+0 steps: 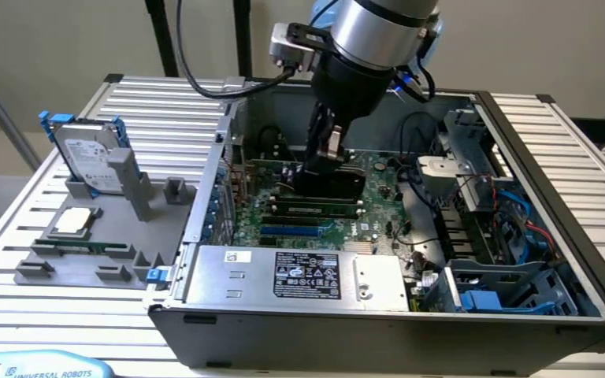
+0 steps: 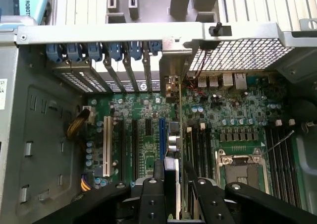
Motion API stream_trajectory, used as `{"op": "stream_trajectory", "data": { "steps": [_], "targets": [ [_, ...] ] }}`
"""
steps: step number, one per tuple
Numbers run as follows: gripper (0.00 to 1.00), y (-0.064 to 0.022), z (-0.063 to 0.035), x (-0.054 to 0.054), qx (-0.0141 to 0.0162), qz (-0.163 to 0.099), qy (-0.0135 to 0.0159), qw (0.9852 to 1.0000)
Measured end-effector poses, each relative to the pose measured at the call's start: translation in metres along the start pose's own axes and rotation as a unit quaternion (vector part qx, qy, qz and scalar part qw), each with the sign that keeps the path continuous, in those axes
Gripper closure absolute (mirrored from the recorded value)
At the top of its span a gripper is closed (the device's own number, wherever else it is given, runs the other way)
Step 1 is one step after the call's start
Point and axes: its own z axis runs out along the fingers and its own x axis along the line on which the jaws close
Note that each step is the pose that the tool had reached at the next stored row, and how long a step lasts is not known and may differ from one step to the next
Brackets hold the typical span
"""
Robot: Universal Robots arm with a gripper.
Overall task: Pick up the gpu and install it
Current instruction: 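Insert the gpu into the slot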
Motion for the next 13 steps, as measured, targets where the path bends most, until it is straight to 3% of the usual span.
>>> {"op": "stream_trajectory", "data": {
  "steps": [6,13],
  "targets": [
    [0.74,-0.0065,0.0094,0.004,-0.0029,-0.002,0.0008,1.0000],
    [0.74,-0.0101,0.0216,0.011,-0.0039,-0.002,0.0008,1.0000]
  ]
}}
